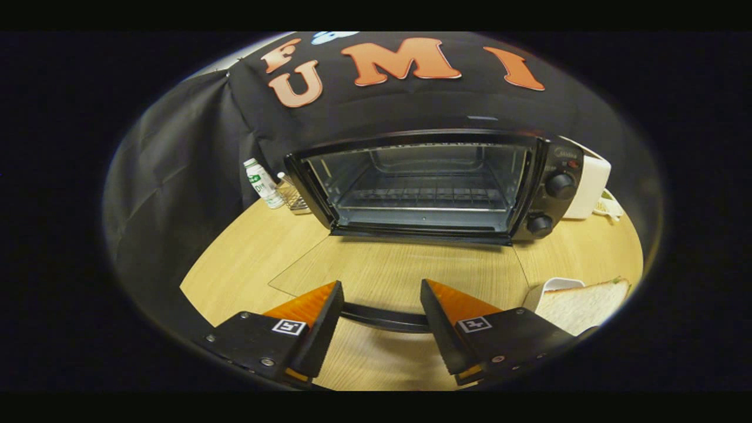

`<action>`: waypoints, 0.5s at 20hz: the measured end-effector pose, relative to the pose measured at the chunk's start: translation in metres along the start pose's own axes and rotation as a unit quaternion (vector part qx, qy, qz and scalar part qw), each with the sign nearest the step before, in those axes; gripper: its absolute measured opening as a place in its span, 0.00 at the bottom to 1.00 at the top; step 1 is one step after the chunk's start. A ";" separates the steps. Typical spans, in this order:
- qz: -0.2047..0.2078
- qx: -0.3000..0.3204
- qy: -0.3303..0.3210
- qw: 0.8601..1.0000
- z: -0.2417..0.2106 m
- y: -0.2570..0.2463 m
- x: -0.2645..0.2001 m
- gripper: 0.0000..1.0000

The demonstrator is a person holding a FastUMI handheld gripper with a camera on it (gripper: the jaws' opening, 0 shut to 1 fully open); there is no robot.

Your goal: Open the toaster oven, put the food inside, and close the toaster oven door.

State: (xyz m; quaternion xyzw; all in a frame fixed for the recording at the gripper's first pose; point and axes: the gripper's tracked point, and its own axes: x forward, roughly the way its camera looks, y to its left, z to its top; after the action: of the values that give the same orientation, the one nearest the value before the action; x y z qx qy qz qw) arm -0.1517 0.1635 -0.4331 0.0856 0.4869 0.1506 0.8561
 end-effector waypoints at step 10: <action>0.011 0.043 0.020 0.999 -0.007 -0.004 -0.023 0.77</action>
State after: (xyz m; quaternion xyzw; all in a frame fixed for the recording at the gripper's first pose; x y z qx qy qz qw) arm -0.1679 0.1520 -0.4196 0.1245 0.5086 0.1401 0.8403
